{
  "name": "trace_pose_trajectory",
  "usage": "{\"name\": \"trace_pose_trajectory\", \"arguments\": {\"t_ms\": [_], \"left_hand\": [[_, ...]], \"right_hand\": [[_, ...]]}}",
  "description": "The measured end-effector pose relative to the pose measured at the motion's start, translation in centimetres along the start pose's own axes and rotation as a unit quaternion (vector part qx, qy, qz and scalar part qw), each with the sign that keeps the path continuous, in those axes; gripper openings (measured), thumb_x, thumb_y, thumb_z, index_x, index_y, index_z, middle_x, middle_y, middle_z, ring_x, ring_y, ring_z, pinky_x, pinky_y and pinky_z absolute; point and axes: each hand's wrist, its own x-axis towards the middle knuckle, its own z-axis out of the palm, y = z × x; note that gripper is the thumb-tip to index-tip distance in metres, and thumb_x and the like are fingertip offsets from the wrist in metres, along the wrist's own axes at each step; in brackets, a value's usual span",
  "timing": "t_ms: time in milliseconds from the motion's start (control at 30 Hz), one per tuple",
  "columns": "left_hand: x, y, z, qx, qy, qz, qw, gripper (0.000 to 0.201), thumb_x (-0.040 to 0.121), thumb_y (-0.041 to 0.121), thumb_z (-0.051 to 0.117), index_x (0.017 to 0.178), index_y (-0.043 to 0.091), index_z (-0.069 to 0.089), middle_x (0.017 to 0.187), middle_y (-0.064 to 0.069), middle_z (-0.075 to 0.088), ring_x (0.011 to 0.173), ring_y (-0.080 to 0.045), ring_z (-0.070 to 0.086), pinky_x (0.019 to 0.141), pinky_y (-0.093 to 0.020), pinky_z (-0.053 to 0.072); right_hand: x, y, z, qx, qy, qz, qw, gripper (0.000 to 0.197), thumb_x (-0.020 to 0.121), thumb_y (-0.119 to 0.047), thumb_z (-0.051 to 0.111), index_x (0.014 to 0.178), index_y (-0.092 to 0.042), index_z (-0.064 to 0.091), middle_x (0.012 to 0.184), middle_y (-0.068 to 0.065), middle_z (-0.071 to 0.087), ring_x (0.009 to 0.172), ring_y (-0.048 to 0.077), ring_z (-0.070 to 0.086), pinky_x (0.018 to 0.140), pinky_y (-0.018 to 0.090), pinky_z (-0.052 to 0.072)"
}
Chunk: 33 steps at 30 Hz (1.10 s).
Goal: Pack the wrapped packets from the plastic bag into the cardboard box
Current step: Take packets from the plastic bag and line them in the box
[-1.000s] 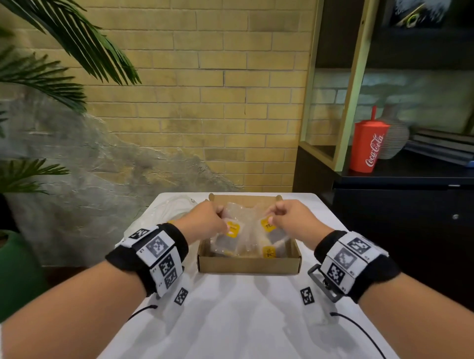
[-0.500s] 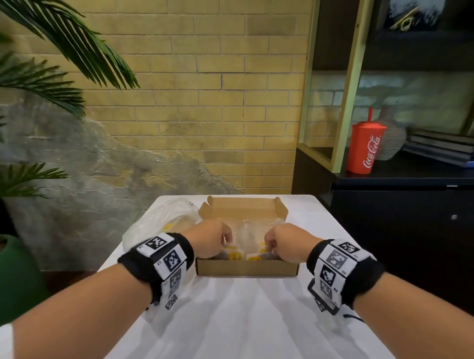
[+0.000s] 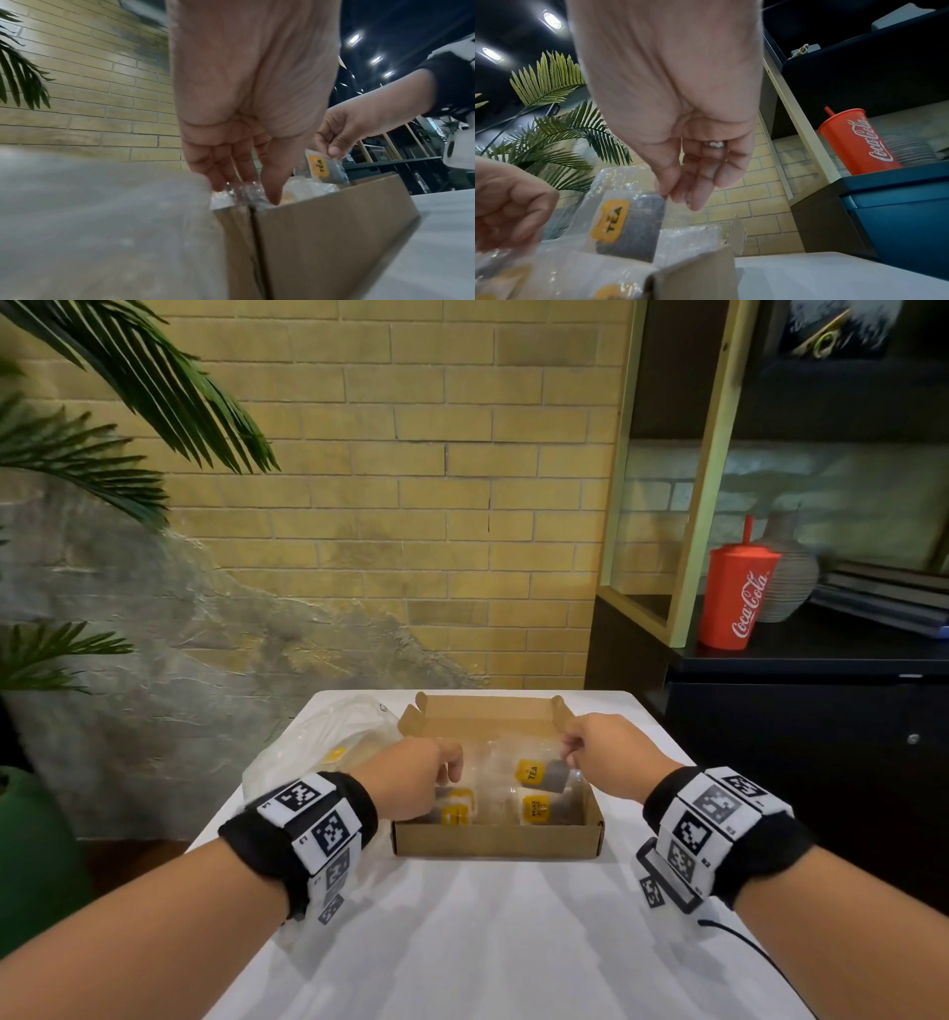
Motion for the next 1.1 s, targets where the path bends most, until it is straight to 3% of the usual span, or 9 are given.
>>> {"name": "trace_pose_trajectory", "arguments": {"t_ms": [67, 167, 367, 500, 633, 867, 1000, 1100], "left_hand": [[-0.03, 0.23, 0.05, 0.018, -0.003, 0.011, 1.0, 0.022, 0.08, 0.011, 0.066, 0.097, 0.023, 0.058, 0.087, 0.009, 0.053, 0.084, -0.012, 0.052, 0.062, -0.018, 0.037], [0.01, 0.21, 0.26, 0.005, -0.008, 0.008, 1.0, 0.035, 0.079, 0.004, 0.062, 0.11, 0.019, 0.058, 0.089, 0.007, 0.055, 0.083, -0.012, 0.052, 0.055, -0.013, 0.034], [0.01, -0.11, 0.48, -0.012, 0.001, 0.005, 1.0, 0.031, 0.082, 0.002, 0.058, 0.109, 0.018, 0.055, 0.092, 0.004, 0.056, 0.083, -0.014, 0.052, 0.057, -0.014, 0.036], [-0.05, -0.12, 0.44, 0.011, -0.003, 0.004, 1.0, 0.026, 0.081, 0.003, 0.061, 0.102, 0.019, 0.062, 0.087, 0.009, 0.051, 0.083, -0.011, 0.05, 0.063, -0.016, 0.035], [-0.01, -0.14, 0.23, 0.017, 0.016, 0.013, 1.0, 0.026, 0.077, -0.003, 0.057, 0.084, 0.021, 0.053, 0.068, 0.014, 0.046, 0.064, -0.006, 0.045, 0.05, -0.012, 0.03], [0.12, -0.53, -0.12, 0.0, 0.014, 0.008, 1.0, 0.027, 0.075, 0.005, 0.069, 0.082, 0.02, 0.049, 0.068, 0.014, 0.051, 0.076, -0.013, 0.056, 0.064, -0.022, 0.045], [-0.01, -0.64, -0.22, 0.014, 0.024, 0.021, 0.999, 0.03, 0.074, 0.006, 0.069, 0.068, 0.025, 0.047, 0.07, 0.01, 0.055, 0.071, -0.012, 0.051, 0.056, -0.016, 0.037], [-0.1, -0.51, -0.31, 0.029, 0.028, 0.029, 0.999, 0.021, 0.077, 0.001, 0.058, 0.073, 0.022, 0.06, 0.066, 0.014, 0.051, 0.073, -0.011, 0.05, 0.052, -0.008, 0.032]], "right_hand": [[0.01, -0.08, 0.2, 0.004, 0.006, -0.002, 1.0, 0.023, 0.086, 0.001, 0.046, 0.094, -0.005, 0.066, 0.098, 0.01, 0.067, 0.086, 0.019, 0.054, 0.08, 0.029, 0.045], [0.05, -0.29, 0.31, 0.005, 0.008, -0.002, 1.0, 0.022, 0.087, 0.0, 0.045, 0.093, -0.006, 0.065, 0.095, 0.01, 0.065, 0.085, 0.018, 0.053, 0.08, 0.029, 0.045], [0.19, -0.15, 0.32, -0.007, 0.023, 0.01, 1.0, 0.023, 0.086, 0.0, 0.046, 0.096, -0.007, 0.065, 0.097, 0.011, 0.066, 0.093, 0.025, 0.059, 0.081, 0.032, 0.047], [0.12, 0.0, 0.66, -0.023, 0.015, 0.019, 0.999, 0.023, 0.085, 0.0, 0.047, 0.096, -0.009, 0.065, 0.096, 0.009, 0.066, 0.092, 0.025, 0.06, 0.084, 0.034, 0.049], [0.04, -0.09, 0.72, -0.024, 0.023, 0.021, 0.999, 0.021, 0.085, -0.001, 0.048, 0.095, -0.008, 0.065, 0.091, 0.007, 0.064, 0.091, 0.025, 0.059, 0.082, 0.033, 0.048], [-0.01, 0.09, 0.67, -0.023, 0.025, 0.023, 0.999, 0.021, 0.086, -0.001, 0.048, 0.096, -0.008, 0.065, 0.093, 0.008, 0.065, 0.092, 0.025, 0.06, 0.083, 0.034, 0.049], [-0.15, 0.29, 0.62, -0.02, 0.023, 0.028, 0.999, 0.021, 0.087, -0.001, 0.048, 0.097, -0.008, 0.066, 0.091, 0.007, 0.063, 0.09, 0.023, 0.059, 0.083, 0.033, 0.048], [-0.38, 0.32, 0.6, -0.009, 0.015, 0.017, 1.0, 0.022, 0.087, -0.001, 0.047, 0.096, -0.008, 0.066, 0.092, 0.007, 0.063, 0.089, 0.022, 0.058, 0.082, 0.032, 0.048]]}}
